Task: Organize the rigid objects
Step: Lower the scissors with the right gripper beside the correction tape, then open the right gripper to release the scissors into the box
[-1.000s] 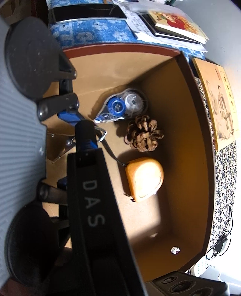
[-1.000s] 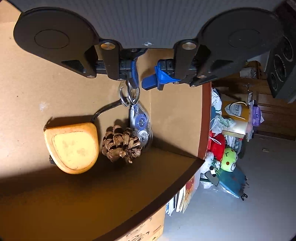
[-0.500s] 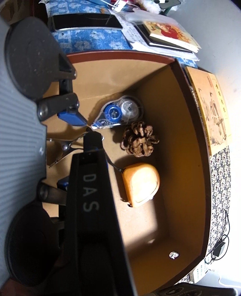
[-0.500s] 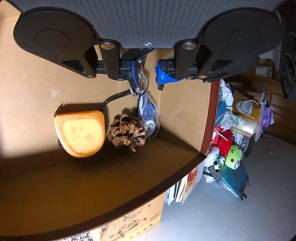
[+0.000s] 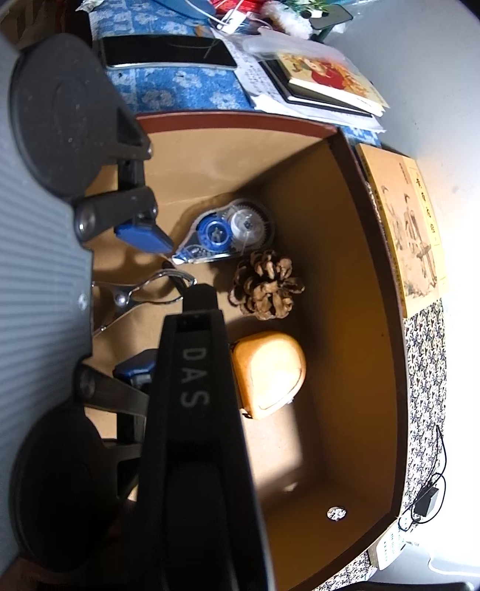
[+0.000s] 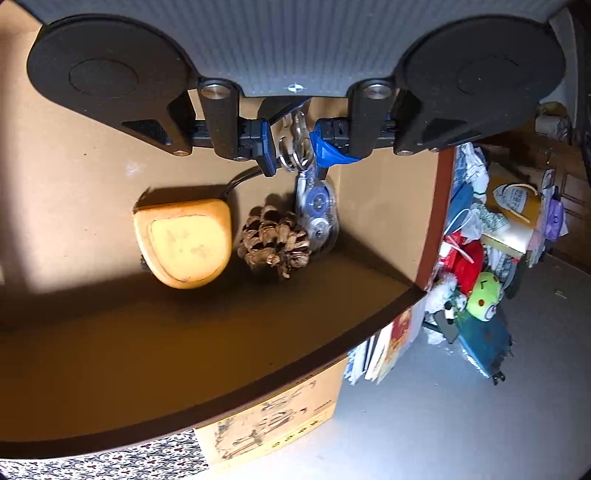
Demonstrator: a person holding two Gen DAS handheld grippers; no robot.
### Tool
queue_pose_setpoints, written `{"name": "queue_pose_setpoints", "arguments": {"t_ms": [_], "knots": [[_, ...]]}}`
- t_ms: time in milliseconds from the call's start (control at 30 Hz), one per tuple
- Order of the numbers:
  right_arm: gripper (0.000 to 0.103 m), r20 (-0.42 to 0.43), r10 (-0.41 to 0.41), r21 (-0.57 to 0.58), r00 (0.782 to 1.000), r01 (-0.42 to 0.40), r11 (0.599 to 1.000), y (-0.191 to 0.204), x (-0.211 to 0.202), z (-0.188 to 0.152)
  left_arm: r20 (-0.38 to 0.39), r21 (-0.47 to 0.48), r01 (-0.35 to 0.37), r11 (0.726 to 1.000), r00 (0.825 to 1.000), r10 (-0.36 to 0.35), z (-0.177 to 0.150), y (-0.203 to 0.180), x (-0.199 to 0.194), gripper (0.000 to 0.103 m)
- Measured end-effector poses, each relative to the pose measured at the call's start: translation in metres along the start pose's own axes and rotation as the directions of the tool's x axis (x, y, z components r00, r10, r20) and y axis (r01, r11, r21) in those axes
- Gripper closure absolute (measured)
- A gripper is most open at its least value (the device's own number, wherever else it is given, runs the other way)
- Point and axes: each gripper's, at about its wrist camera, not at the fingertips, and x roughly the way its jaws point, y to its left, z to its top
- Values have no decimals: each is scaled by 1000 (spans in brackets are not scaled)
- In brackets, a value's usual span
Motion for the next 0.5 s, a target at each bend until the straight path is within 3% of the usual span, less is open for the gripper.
{"name": "queue_pose_setpoints", "arguments": {"t_ms": [500], "knots": [[96, 79, -104, -13, 991, 106, 994, 3, -8, -6, 43, -13, -23, 1000, 999, 24, 1, -2, 6, 37]]}}
